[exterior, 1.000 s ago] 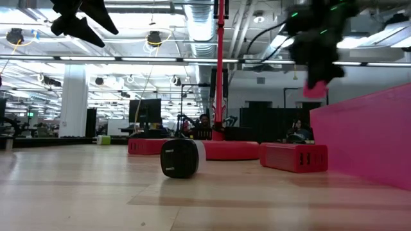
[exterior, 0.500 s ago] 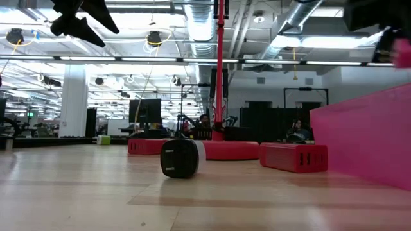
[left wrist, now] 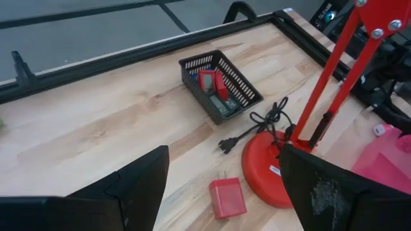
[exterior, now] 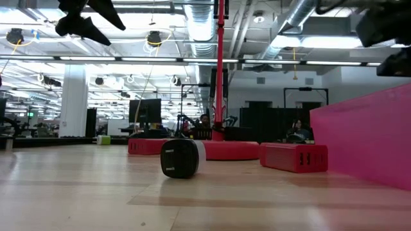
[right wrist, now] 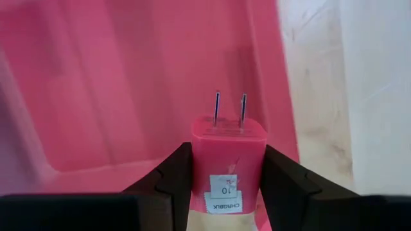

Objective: Pick & Place Office items
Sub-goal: Put the pink charger adapter into the red bin

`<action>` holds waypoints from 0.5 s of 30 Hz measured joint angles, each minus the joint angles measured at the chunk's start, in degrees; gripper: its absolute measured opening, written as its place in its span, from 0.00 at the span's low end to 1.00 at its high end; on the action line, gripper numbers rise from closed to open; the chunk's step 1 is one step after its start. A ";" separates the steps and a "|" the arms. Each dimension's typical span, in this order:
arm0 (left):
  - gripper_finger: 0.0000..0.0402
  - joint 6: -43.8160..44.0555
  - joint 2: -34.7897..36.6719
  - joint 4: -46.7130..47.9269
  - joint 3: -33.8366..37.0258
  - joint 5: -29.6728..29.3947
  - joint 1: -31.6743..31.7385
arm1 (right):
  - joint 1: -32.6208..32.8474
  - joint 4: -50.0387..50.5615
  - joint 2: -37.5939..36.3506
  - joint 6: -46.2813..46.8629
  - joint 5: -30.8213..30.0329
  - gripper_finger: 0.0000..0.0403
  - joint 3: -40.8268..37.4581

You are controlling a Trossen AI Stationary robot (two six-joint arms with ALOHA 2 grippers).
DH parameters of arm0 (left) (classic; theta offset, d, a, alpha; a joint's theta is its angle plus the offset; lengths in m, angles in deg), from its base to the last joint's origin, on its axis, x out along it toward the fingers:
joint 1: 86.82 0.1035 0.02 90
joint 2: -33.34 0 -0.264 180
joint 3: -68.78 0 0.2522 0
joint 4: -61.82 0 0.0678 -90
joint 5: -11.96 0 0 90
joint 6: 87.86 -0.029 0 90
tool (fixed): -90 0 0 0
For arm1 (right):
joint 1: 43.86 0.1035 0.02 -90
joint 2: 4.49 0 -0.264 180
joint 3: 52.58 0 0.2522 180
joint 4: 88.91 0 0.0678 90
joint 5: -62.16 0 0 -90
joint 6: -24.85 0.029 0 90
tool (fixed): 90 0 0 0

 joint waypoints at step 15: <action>0.71 -0.08 -0.76 -0.26 0.00 0.42 0.00 | 1.33 -0.62 1.05 2.67 -3.06 0.54 -2.71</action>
